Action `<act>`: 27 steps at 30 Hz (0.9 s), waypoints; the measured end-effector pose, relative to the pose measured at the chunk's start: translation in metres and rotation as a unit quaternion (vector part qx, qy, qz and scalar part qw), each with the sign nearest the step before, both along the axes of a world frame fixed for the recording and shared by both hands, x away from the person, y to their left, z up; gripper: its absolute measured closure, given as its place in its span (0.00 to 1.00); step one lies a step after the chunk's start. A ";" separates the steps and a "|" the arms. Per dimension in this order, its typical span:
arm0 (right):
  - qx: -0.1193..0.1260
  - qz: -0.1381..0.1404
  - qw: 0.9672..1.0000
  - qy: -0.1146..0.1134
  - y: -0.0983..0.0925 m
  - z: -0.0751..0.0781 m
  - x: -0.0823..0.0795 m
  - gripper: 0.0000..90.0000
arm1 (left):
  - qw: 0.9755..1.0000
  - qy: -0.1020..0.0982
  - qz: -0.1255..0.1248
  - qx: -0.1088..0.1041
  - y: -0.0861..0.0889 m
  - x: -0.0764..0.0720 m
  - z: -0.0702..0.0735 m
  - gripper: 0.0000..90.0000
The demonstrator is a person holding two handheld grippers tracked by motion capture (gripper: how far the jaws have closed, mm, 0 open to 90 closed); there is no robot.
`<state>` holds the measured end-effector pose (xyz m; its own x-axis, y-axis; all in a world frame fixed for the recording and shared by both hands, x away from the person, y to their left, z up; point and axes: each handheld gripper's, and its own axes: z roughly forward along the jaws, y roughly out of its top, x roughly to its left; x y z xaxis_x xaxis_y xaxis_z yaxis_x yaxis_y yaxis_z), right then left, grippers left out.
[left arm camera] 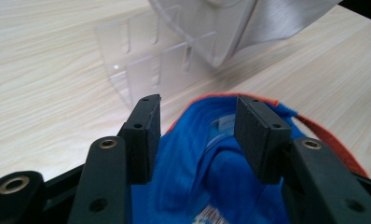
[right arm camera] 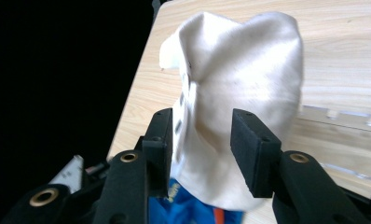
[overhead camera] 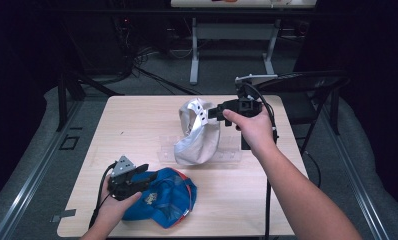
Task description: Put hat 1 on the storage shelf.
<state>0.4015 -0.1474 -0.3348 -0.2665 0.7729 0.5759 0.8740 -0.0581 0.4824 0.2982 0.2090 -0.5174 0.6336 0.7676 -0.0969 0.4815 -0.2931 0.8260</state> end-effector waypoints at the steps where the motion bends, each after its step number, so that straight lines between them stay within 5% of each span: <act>1: -0.003 0.002 1.000 -0.001 -0.001 0.000 -0.002 0.66 | 1.000 0.002 0.004 -0.003 0.003 -0.001 0.000 0.57; 13: -0.004 0.009 1.000 -0.006 -0.021 -0.017 -0.031 0.66 | 0.999 0.000 0.042 0.004 0.037 -0.007 -0.005 0.57; 27: -0.005 0.015 1.000 0.003 -0.026 -0.073 -0.054 0.66 | 0.997 0.008 0.070 -0.014 0.055 -0.003 -0.014 0.57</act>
<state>0.3478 -0.1733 -0.4083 -0.2861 0.7706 0.5695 0.8785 -0.0263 0.4770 0.2950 0.2644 -0.5316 0.5178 0.8458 -0.1287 0.5293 -0.1985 0.8249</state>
